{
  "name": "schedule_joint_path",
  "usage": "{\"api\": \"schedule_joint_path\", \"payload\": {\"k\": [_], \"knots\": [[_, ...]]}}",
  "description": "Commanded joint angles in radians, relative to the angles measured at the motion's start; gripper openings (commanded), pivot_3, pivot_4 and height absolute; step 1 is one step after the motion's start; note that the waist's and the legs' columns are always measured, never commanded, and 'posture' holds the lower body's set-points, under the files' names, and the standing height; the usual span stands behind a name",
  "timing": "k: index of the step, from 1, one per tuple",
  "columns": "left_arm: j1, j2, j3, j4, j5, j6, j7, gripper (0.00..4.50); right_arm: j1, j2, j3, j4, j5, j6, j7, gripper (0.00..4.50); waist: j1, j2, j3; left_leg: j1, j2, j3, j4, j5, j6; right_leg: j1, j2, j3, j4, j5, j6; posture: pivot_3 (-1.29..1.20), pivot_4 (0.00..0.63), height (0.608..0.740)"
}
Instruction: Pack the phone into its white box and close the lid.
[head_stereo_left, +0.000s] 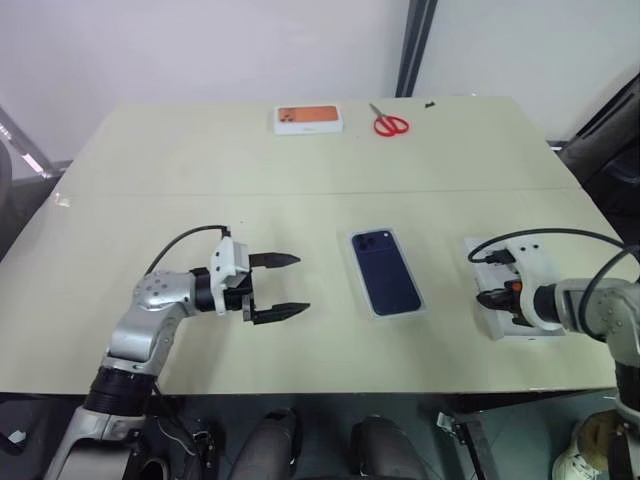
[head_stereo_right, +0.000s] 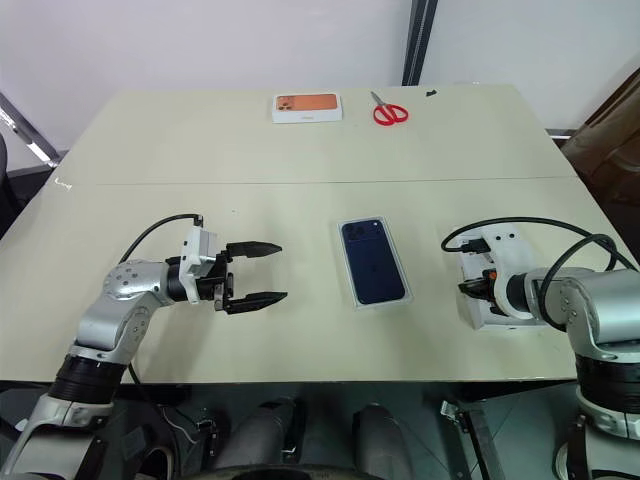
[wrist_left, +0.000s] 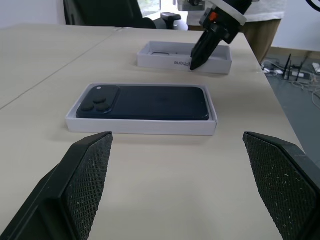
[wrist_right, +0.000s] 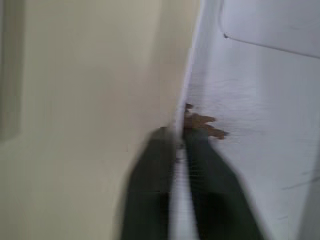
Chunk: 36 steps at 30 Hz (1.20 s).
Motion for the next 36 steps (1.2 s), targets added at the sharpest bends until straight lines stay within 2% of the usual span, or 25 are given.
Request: {"api": "schedule_joint_path", "payload": {"k": [1, 7, 10, 15, 18, 22, 27, 33, 36], "knots": [[0.008, 0.005, 0.015, -0.043, -0.019, 0.002, 0.009, 4.40, 0.006, 0.026, -0.010, 0.018, 0.002, 0.007, -0.032, 0.07, 0.000, -0.001, -0.001, 0.000, 0.000, 0.000, 0.000, 0.000, 0.000, 0.000, 0.000, 0.000, 0.000, 0.000, 0.000, 0.00, 0.150, 0.734], [0.010, 0.010, 0.020, -0.038, -0.021, 0.002, 0.013, 4.40, -0.021, 0.046, -0.024, 0.015, 0.009, 0.007, -0.050, 0.07, -0.001, -0.002, -0.001, 0.001, 0.000, 0.000, 0.000, 0.000, 0.000, 0.000, 0.000, 0.000, 0.000, 0.000, 0.000, 0.00, 0.150, 0.734], [-0.001, 0.006, 0.027, -0.020, -0.024, 0.009, 0.022, 4.40, -0.087, 0.046, -0.021, 0.014, -0.006, -0.073, -0.029, 0.07, -0.006, -0.001, 0.000, 0.000, 0.000, 0.000, 0.000, 0.000, 0.000, 0.000, 0.000, 0.000, 0.000, 0.000, 0.000, 0.00, 0.150, 0.734], [-0.019, 0.002, 0.045, 0.009, -0.029, 0.014, 0.037, 4.40, -0.230, 0.119, -0.051, 0.057, 0.030, -0.217, 0.013, 0.07, -0.019, 0.001, 0.000, 0.000, 0.000, 0.000, -0.002, 0.000, 0.000, -0.002, 0.001, 0.000, 0.000, 0.000, 0.000, 0.00, 0.150, 0.734], [-0.031, 0.001, 0.054, 0.022, -0.032, 0.018, 0.044, 4.40, -0.319, 0.241, -0.128, 0.096, 0.089, -0.231, 0.010, 0.07, -0.020, 0.001, 0.000, 0.000, 0.000, 0.000, -0.002, 0.000, 0.000, -0.002, 0.001, 0.000, 0.000, 0.000, 0.000, 0.00, 0.150, 0.734], [-0.038, -0.004, 0.066, 0.026, -0.041, 0.032, 0.061, 4.40, -0.361, 0.390, -0.174, 0.066, 0.216, -0.214, 0.045, 0.07, -0.018, 0.001, 0.000, 0.000, 0.001, 0.000, -0.002, 0.000, 0.000, -0.002, 0.001, 0.000, 0.000, 0.000, 0.000, 0.00, 0.150, 0.734], [-0.048, -0.018, 0.080, 0.020, -0.055, 0.054, 0.098, 4.40, -0.350, 0.532, -0.166, 0.054, 0.290, -0.279, 0.030, 0.07, -0.017, 0.001, 0.000, 0.000, 0.000, 0.000, -0.001, 0.000, 0.000, -0.002, 0.001, 0.000, 0.001, 0.000, 0.000, 0.00, 0.150, 0.734], [-0.048, -0.013, 0.092, 0.001, -0.065, 0.075, 0.121, 4.40, -0.300, 0.728, -0.241, 0.008, 0.515, -0.114, -0.044, 0.07, -0.023, 0.001, 0.000, 0.000, 0.000, 0.000, -0.002, 0.000, -0.001, -0.004, 0.001, 0.001, 0.002, 0.000, 0.000, 0.00, 0.150, 0.734], [-0.049, -0.014, 0.101, 0.000, -0.074, 0.086, 0.129, 4.40, -0.259, 0.751, -0.232, -0.045, 0.575, -0.068, -0.082, 0.07, -0.019, 0.001, 0.001, 0.000, 0.000, 0.000, -0.002, 0.000, -0.001, -0.004, 0.001, 0.001, 0.002, 0.000, 0.000, 0.00, 0.150, 0.734]]}}
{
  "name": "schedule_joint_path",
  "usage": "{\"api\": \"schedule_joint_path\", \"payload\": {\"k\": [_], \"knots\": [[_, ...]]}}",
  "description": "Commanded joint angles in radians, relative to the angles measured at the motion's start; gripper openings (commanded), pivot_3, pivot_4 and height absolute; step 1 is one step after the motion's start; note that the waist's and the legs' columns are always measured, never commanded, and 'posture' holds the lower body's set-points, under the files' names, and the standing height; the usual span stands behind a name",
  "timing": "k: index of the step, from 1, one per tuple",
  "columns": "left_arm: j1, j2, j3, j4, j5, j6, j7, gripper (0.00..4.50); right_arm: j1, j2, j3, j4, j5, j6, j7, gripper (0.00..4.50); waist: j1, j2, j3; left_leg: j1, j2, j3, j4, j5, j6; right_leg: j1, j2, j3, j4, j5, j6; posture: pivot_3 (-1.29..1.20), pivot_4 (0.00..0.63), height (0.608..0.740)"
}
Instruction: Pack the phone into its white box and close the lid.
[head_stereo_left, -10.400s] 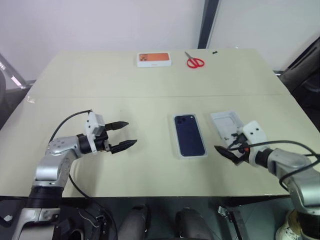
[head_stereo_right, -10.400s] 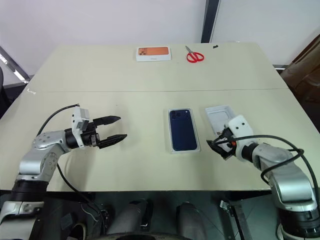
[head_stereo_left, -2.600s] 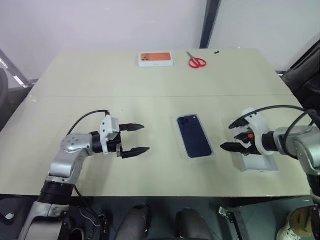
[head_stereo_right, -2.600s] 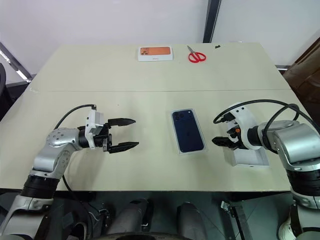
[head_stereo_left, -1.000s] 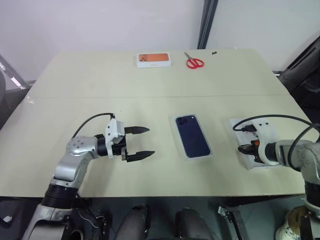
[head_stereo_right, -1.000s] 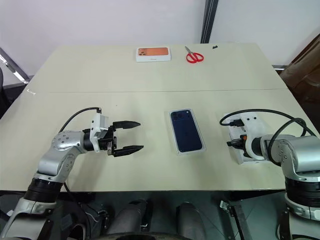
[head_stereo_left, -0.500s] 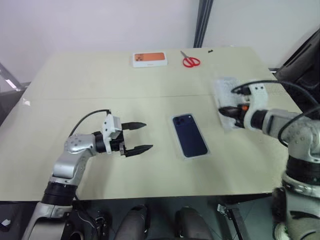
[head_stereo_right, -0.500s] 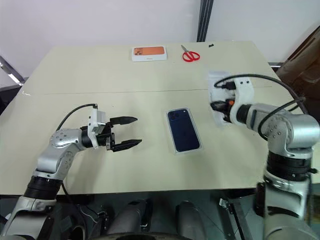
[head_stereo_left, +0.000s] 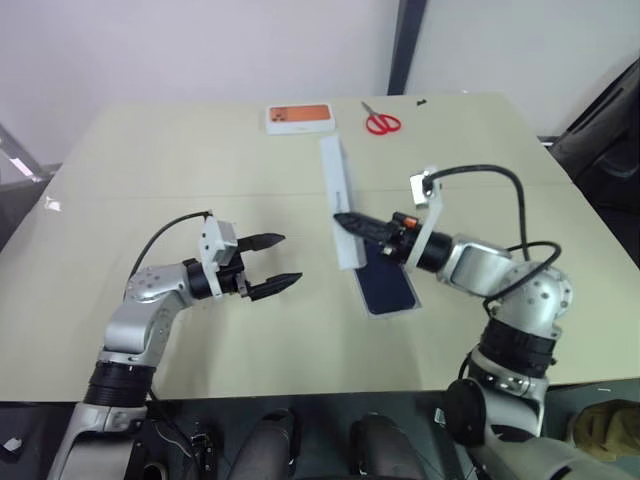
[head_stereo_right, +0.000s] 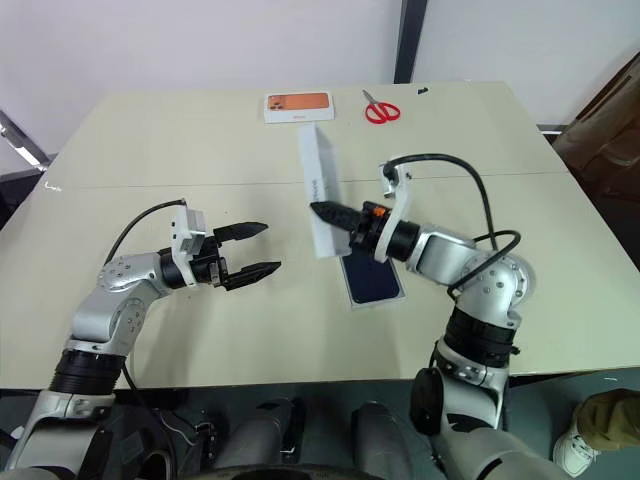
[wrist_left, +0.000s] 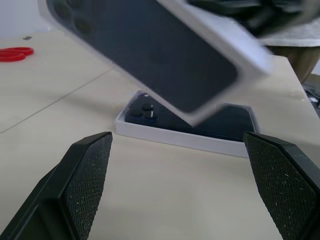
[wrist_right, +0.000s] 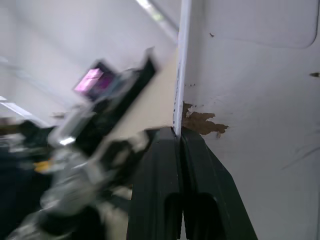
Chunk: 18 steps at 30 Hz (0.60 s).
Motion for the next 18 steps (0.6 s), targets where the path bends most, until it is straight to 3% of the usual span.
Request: {"api": "schedule_joint_path", "payload": {"k": [1, 9, 12, 18], "knots": [[-0.016, 0.006, 0.031, -0.036, -0.030, 0.012, 0.009, 4.40, 0.022, 0.012, -0.020, -0.084, 0.100, 0.056, -0.046, 0.07, 0.002, 0.000, 0.000, 0.000, 0.000, 0.000, 0.000, 0.000, 0.000, 0.000, 0.000, 0.000, 0.000, 0.000, 0.000, 0.00, 0.150, 0.734], [-0.015, 0.004, 0.032, -0.043, -0.039, 0.016, 0.016, 4.40, 0.142, -0.001, -0.004, -0.019, 0.311, 0.112, -0.160, 0.07, -0.002, 0.000, 0.000, 0.000, 0.000, 0.000, 0.000, 0.000, 0.000, 0.000, 0.000, 0.000, 0.000, 0.000, 0.000, 0.00, 0.150, 0.734], [0.003, 0.010, 0.020, -0.050, -0.051, 0.052, 0.000, 3.55, 0.145, -0.001, -0.009, 0.008, 0.332, 0.111, -0.215, 0.00, -0.004, 0.000, 0.000, 0.000, 0.000, 0.000, 0.000, 0.000, 0.000, 0.000, 0.000, 0.000, 0.000, 0.000, 0.000, 0.00, 0.150, 0.734], [0.047, -0.009, -0.011, -0.085, -0.031, 0.043, 0.003, 0.46, 0.127, -0.031, 0.019, 0.099, 0.393, 0.086, -0.306, 0.00, -0.003, 0.001, 0.000, 0.000, 0.000, 0.000, 0.000, 0.000, 0.000, 0.000, 0.000, 0.000, 0.000, 0.000, 0.000, 0.00, 0.150, 0.734]]}}
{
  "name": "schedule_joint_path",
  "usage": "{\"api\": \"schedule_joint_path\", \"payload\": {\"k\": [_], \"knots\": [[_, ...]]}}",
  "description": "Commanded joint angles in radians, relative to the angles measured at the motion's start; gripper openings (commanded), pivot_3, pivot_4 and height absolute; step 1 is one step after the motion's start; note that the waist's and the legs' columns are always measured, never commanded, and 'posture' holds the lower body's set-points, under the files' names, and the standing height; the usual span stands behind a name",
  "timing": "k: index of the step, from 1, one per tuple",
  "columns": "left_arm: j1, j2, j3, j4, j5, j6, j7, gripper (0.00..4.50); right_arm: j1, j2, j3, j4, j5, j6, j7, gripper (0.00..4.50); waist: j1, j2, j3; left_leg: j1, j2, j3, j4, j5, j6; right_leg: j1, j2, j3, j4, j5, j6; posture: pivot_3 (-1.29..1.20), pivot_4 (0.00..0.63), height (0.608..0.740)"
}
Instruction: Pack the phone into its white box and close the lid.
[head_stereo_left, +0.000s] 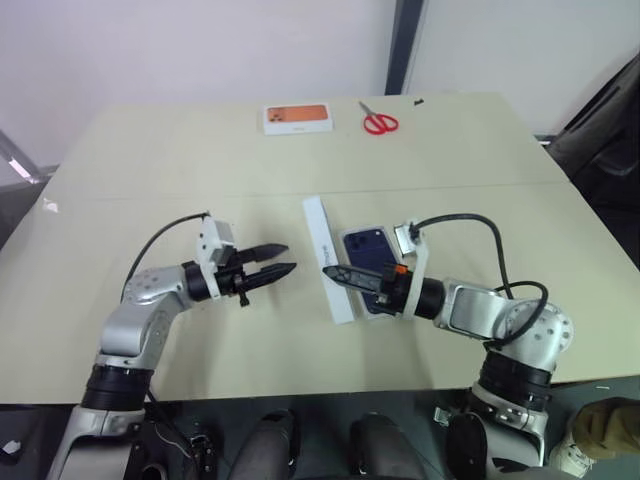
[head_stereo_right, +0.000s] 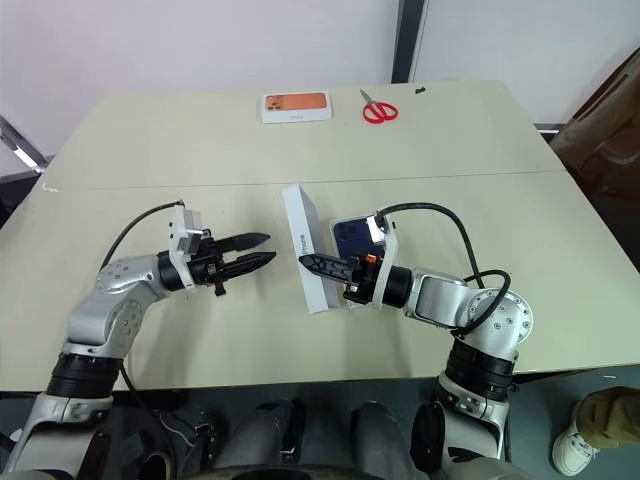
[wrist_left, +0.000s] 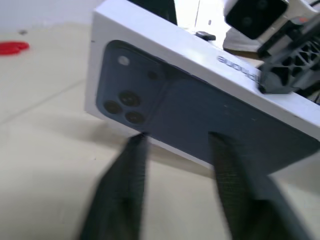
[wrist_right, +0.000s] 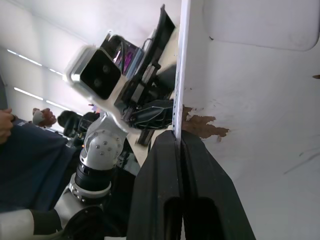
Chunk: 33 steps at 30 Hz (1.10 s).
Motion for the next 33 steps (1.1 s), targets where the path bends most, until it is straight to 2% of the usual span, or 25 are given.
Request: {"api": "schedule_joint_path", "payload": {"k": [1, 7, 11, 14, 19, 23, 26, 30, 33], "knots": [[0.010, -0.010, -0.015, -0.050, 0.004, -0.018, 0.004, 0.08, -0.028, -0.024, 0.024, 0.023, 0.056, -0.021, -0.040, 0.00, 0.002, 0.000, 0.000, 0.000, 0.000, 0.000, 0.000, 0.000, 0.000, 0.000, 0.000, 0.000, 0.000, 0.000, 0.000, 0.00, 0.150, 0.734], [0.025, -0.074, -0.088, -0.035, 0.082, -0.079, 0.045, 0.08, -0.034, -0.119, 0.105, 0.045, -0.013, -0.044, -0.037, 0.00, 0.006, 0.000, 0.000, 0.000, 0.000, 0.000, 0.001, 0.000, 0.000, 0.001, 0.000, 0.000, -0.001, 0.000, 0.000, 0.00, 0.150, 0.734], [0.009, -0.111, -0.110, -0.015, 0.098, -0.082, 0.068, 0.08, -0.056, -0.144, 0.102, 0.097, 0.019, -0.080, -0.040, 0.00, 0.004, 0.000, 0.000, 0.000, 0.000, 0.000, 0.000, 0.000, 0.000, 0.002, 0.000, 0.000, -0.001, 0.000, 0.000, 0.00, 0.150, 0.734], [0.000, -0.136, -0.126, -0.001, 0.110, -0.092, 0.080, 0.00, -0.060, -0.171, 0.111, 0.121, 0.027, -0.088, -0.033, 0.93, 0.005, 0.000, 0.000, 0.000, 0.000, 0.000, 0.001, 0.000, 0.000, 0.002, 0.000, 0.000, -0.001, 0.000, 0.000, 0.00, 0.150, 0.734], [-0.014, -0.181, -0.144, 0.018, 0.126, -0.099, 0.103, 0.00, -0.065, -0.246, 0.139, 0.104, -0.032, -0.138, 0.011, 3.35, 0.005, 0.000, 0.000, 0.000, 0.000, 0.000, 0.001, 0.000, 0.000, 0.002, 0.000, 0.000, -0.001, 0.000, 0.000, 0.00, 0.150, 0.734], [-0.037, -0.230, -0.159, 0.052, 0.142, -0.111, 0.138, 0.00, -0.097, -0.381, 0.123, 0.106, -0.088, -0.206, 0.117, 3.35, 0.007, 0.000, 0.000, 0.000, 0.000, 0.000, 0.001, 0.000, 0.001, 0.002, 0.000, -0.001, -0.001, 0.000, 0.000, 0.00, 0.150, 0.734], [-0.064, -0.277, -0.174, 0.074, 0.149, -0.116, 0.159, 0.00, -0.109, -0.522, 0.123, 0.127, -0.172, -0.288, 0.236, 3.35, 0.011, -0.001, 0.000, 0.000, 0.000, 0.000, 0.002, 0.000, 0.001, 0.002, 0.000, -0.001, -0.001, 0.000, 0.000, 0.00, 0.150, 0.734], [-0.084, -0.292, -0.188, 0.097, 0.167, -0.132, 0.153, 0.00, -0.065, -0.670, 0.254, 0.068, -0.436, -0.566, 0.411, 3.35, 0.006, -0.001, 0.000, 0.000, 0.000, 0.001, 0.002, -0.001, 0.001, 0.003, 0.001, -0.001, -0.002, 0.000, 0.000, 0.00, 0.150, 0.734], [-0.095, -0.281, -0.175, 0.104, 0.161, -0.132, 0.145, 0.00, -0.017, -0.716, 0.352, 0.070, -0.623, -0.758, 0.477, 3.35, 0.001, -0.001, 0.000, 0.000, 0.001, 0.001, 0.002, -0.001, 0.001, 0.003, 0.002, -0.001, -0.002, 0.000, 0.000, 0.00, 0.150, 0.734]]}}
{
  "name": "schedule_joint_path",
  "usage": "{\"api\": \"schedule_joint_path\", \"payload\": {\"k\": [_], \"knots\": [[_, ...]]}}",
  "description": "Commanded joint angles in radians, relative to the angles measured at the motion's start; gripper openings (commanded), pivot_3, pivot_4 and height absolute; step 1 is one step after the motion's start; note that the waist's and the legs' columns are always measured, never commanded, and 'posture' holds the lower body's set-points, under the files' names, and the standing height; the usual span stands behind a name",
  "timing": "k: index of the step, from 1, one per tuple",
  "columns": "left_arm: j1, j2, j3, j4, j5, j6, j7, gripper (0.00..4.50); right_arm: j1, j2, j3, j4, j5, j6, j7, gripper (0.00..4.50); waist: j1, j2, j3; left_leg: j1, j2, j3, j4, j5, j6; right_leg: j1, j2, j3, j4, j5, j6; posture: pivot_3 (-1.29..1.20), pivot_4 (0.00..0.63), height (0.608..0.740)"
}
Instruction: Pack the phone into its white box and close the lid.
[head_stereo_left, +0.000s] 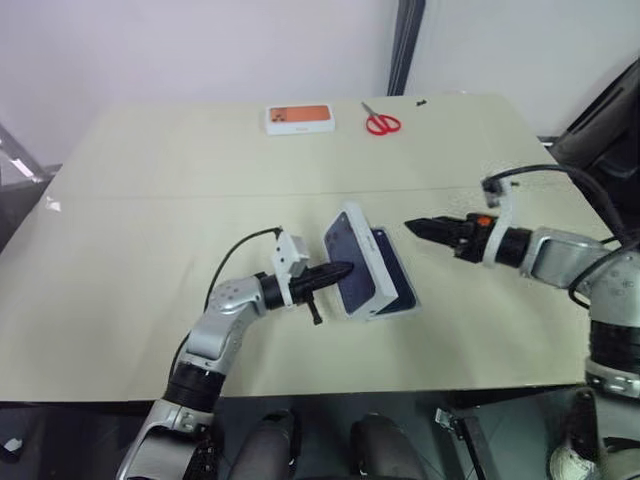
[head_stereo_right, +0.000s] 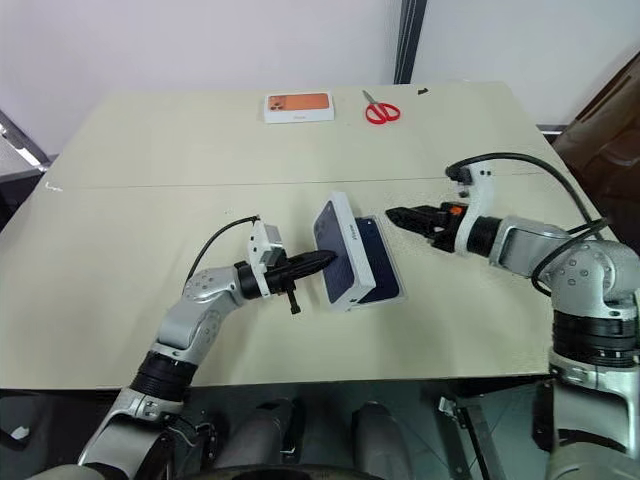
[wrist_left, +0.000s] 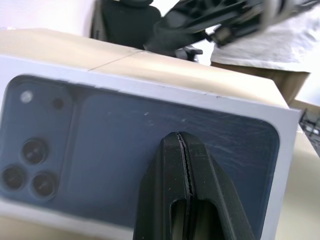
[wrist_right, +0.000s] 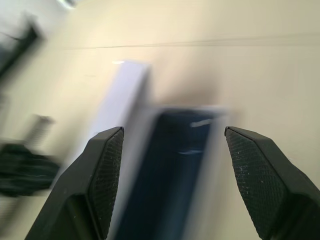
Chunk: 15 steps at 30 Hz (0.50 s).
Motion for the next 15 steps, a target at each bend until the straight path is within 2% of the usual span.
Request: {"api": "schedule_joint_path", "payload": {"k": [1, 4, 8, 9, 15], "knots": [[-0.021, 0.017, 0.022, -0.008, -0.008, -0.017, -0.009, 0.00, 0.037, -0.021, 0.093, -0.022, -0.193, -0.217, 0.082, 3.35, 0.000, 0.000, 0.000, 0.000, 0.000, 0.000, 0.000, 0.000, 0.000, 0.000, 0.000, 0.000, 0.000, 0.000, 0.000, 0.00, 0.150, 0.734], [-0.018, 0.037, 0.036, -0.020, -0.021, -0.002, -0.013, 0.00, 0.071, -0.014, 0.144, -0.013, -0.305, -0.326, 0.106, 2.55, 0.005, 0.000, 0.000, 0.000, 0.000, 0.000, 0.001, 0.000, 0.000, 0.000, 0.000, 0.000, 0.000, 0.000, 0.000, 0.00, 0.150, 0.734], [-0.009, 0.069, 0.061, -0.028, -0.021, 0.024, 0.008, 0.00, 0.095, 0.002, 0.190, -0.024, -0.422, -0.452, 0.128, 0.41, 0.008, 0.000, 0.000, 0.000, 0.000, 0.000, 0.001, 0.000, 0.000, 0.000, -0.001, 0.000, 0.000, 0.000, 0.000, 0.00, 0.150, 0.734], [-0.008, 0.074, 0.067, -0.028, -0.020, 0.029, 0.014, 0.00, 0.096, 0.010, 0.188, -0.020, -0.429, -0.459, 0.130, 0.04, 0.007, 0.000, 0.000, 0.000, 0.000, 0.000, 0.001, 0.000, 0.000, 0.000, -0.001, 0.000, 0.000, 0.000, 0.000, 0.00, 0.150, 0.734], [-0.008, 0.125, 0.076, -0.032, -0.010, 0.152, 0.058, 0.00, 0.149, 0.021, 0.224, -0.041, -0.522, -0.521, 0.167, 0.04, 0.009, 0.000, 0.000, 0.000, 0.000, -0.001, 0.001, 0.000, -0.001, 0.000, -0.001, 0.000, 0.000, 0.000, 0.000, 0.00, 0.150, 0.734]]}}
